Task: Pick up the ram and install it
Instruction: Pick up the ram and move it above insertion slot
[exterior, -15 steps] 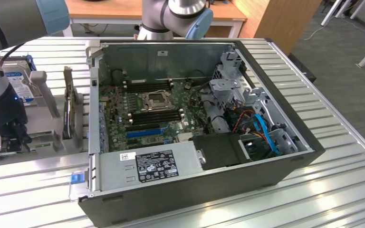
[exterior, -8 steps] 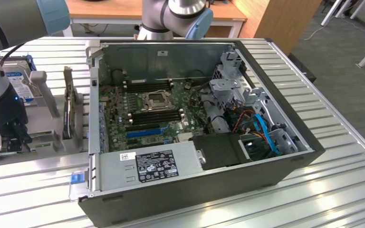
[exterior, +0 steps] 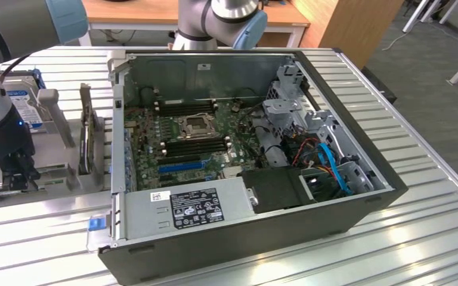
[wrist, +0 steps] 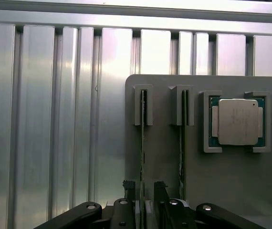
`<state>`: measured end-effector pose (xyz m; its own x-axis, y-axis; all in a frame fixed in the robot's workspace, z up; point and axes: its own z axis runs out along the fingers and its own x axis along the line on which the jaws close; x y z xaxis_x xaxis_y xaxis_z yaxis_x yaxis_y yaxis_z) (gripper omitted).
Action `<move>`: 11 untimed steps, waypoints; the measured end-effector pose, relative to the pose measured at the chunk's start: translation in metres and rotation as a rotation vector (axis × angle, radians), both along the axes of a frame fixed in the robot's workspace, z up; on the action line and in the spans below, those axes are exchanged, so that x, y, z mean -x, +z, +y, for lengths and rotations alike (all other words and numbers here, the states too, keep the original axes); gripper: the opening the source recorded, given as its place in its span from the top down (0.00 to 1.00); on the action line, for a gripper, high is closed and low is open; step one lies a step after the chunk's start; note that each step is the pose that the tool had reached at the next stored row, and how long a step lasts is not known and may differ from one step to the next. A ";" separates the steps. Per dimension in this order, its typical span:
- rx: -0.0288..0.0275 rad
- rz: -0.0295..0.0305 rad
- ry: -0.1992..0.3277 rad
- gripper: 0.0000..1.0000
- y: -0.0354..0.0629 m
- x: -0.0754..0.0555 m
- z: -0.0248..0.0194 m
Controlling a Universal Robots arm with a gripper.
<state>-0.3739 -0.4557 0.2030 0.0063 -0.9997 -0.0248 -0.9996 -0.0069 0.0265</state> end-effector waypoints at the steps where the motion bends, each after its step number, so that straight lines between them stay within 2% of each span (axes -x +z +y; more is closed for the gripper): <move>1: 0.0000 0.0000 0.000 0.70 0.0000 0.000 0.0000; 11: 0.0000 0.0000 0.000 0.70 0.0000 0.000 -0.0029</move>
<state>-0.3742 -0.4586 0.2031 0.0062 -0.9997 -0.0248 -0.9996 -0.0068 0.0265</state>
